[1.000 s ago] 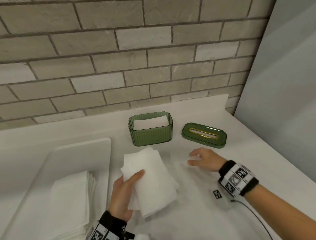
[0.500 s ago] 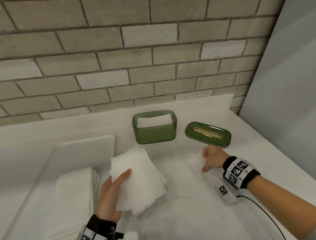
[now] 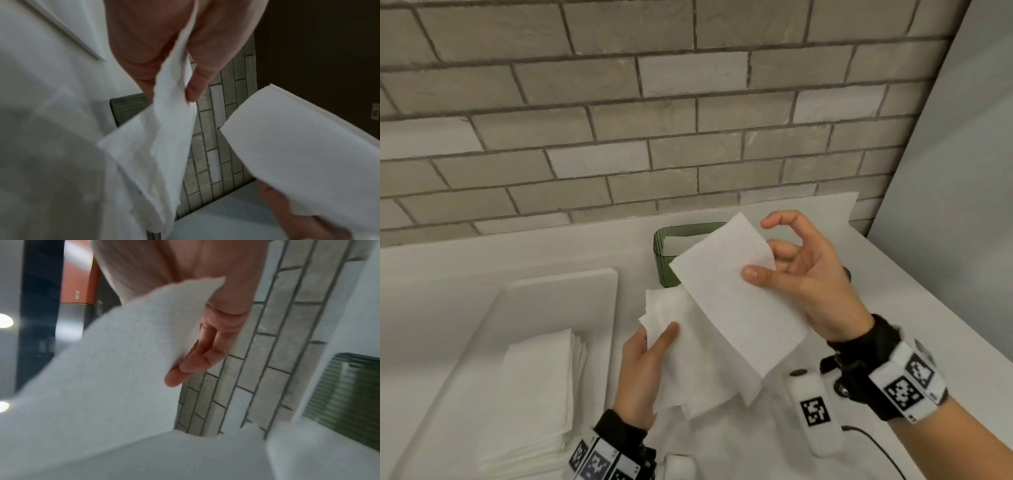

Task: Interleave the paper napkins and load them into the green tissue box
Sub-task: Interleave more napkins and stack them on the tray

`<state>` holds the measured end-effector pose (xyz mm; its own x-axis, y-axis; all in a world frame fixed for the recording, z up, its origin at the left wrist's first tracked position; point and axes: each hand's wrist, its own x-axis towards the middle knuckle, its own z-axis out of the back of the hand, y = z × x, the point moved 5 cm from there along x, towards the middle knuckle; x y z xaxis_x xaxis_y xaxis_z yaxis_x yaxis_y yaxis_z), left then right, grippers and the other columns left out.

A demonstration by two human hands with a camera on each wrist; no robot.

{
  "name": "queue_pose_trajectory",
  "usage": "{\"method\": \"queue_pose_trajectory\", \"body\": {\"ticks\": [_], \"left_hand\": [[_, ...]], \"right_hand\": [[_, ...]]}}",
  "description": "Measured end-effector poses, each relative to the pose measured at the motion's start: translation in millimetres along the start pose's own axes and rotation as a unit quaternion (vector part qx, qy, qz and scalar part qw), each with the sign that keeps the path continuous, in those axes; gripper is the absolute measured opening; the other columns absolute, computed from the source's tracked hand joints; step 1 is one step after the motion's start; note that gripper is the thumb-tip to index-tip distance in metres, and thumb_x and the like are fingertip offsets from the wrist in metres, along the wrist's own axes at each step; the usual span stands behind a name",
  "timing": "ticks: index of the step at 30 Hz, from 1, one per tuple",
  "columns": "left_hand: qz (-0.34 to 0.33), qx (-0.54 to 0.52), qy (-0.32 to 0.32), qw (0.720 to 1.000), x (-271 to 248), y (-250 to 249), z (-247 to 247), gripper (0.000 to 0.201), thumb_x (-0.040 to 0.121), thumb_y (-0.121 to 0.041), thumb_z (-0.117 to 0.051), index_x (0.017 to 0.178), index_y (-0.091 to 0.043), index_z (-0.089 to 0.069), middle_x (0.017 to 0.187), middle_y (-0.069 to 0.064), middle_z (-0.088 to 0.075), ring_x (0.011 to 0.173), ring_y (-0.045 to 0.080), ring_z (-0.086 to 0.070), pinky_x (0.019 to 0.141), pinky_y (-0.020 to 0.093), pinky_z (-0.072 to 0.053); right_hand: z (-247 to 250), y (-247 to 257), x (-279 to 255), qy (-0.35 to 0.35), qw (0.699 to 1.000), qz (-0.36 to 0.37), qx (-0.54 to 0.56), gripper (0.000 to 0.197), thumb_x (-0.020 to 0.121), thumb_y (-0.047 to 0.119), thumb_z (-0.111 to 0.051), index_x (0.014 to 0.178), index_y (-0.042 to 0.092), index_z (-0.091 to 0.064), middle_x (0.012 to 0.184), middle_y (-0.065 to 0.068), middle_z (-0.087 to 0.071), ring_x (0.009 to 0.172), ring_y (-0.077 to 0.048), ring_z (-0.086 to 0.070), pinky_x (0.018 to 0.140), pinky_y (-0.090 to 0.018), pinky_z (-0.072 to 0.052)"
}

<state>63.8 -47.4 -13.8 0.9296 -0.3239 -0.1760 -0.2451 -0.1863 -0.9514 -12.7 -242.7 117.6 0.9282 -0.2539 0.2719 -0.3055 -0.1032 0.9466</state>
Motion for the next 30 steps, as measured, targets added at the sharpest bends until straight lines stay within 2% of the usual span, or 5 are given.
{"method": "queue_pose_trajectory", "body": {"ticks": [9, 16, 22, 25, 30], "left_hand": [[-0.019, -0.033, 0.049, 0.998, -13.0, -6.9, -16.2, 0.031, 0.099, 0.006, -0.042, 0.073, -0.003, -0.057, 0.051, -0.002, -0.063, 0.044, 0.005, -0.057, 0.043, 0.016, -0.046], [-0.003, -0.078, 0.028, 0.997, -8.6, 3.4, -21.9, 0.017, 0.096, -0.003, -0.055, 0.098, 0.012, -0.063, 0.089, 0.028, -0.066, 0.076, 0.036, -0.063, 0.072, 0.045, -0.054], [0.007, -0.125, -0.019, 0.992, -14.2, 8.5, -25.3, 0.036, 0.087, -0.021, -0.047, 0.06, -0.02, -0.071, 0.064, 0.012, -0.065, 0.058, 0.026, -0.064, 0.055, 0.034, -0.056], [0.027, -0.119, -0.03, 0.992, -16.3, 8.1, -22.9, 0.014, 0.072, -0.031, -0.055, 0.062, -0.024, -0.061, 0.071, 0.009, -0.05, 0.067, 0.025, -0.048, 0.064, 0.037, -0.042], [-0.025, -0.036, -0.056, 0.997, -1.0, 11.8, -1.6, 0.025, 0.102, -0.02, -0.05, 0.097, -0.002, -0.067, 0.089, 0.016, -0.072, 0.084, 0.035, -0.067, 0.078, 0.047, -0.054]], "right_hand": [[-2.7, -92.0, -18.5, -0.08, 0.988, -0.131, 0.033, 0.052, 0.065, 0.006, -0.082, 0.106, 0.016, -0.052, 0.098, -0.02, -0.073, 0.082, -0.034, -0.071, 0.072, -0.042, -0.058], [-36.0, -115.5, -33.2, -0.052, 0.983, -0.176, -0.008, 0.066, 0.063, 0.01, -0.09, 0.117, 0.019, -0.052, 0.09, -0.01, -0.071, 0.078, -0.02, -0.069, 0.076, -0.031, -0.057], [-57.3, -134.8, -41.2, 0.031, 0.971, -0.21, -0.107, 0.071, 0.052, 0.045, -0.086, 0.115, 0.022, -0.064, 0.108, 0.002, -0.069, 0.094, -0.009, -0.065, 0.081, -0.02, -0.051], [-59.6, -140.1, -44.1, 0.067, 0.962, -0.256, -0.074, 0.055, 0.067, 0.034, -0.086, 0.114, 0.015, -0.067, 0.108, -0.004, -0.073, 0.1, -0.018, -0.069, 0.086, -0.026, -0.054], [-33.9, -122.8, -42.1, 0.037, 0.969, -0.245, -0.009, 0.028, 0.077, 0.01, -0.078, 0.1, -0.004, -0.072, 0.098, -0.014, -0.075, 0.088, -0.023, -0.073, 0.073, -0.027, -0.056]]}}
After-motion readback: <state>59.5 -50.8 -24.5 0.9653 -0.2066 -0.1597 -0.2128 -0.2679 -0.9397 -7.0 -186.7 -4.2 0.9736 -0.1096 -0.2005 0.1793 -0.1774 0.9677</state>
